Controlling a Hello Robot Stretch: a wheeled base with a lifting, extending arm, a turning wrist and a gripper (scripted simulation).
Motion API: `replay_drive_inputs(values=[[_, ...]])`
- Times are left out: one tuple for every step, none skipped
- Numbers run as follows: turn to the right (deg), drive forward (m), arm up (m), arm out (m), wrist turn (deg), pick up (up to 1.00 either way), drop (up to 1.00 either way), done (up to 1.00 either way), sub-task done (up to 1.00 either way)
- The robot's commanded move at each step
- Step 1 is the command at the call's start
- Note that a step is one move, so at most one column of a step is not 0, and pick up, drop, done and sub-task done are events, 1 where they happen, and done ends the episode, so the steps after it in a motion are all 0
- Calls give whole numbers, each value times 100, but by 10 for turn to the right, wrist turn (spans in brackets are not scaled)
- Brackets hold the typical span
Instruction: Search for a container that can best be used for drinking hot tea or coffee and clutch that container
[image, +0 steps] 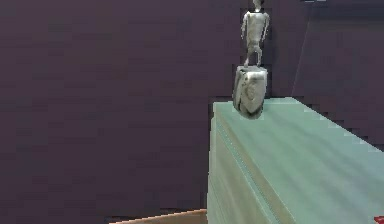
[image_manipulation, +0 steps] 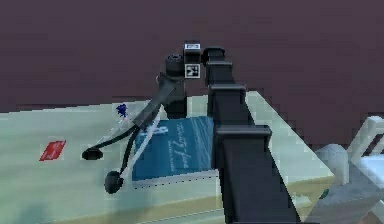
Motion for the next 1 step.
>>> replay_drive_inputs(values=[[0, 0, 0, 0, 450, 0, 0, 0, 0]])
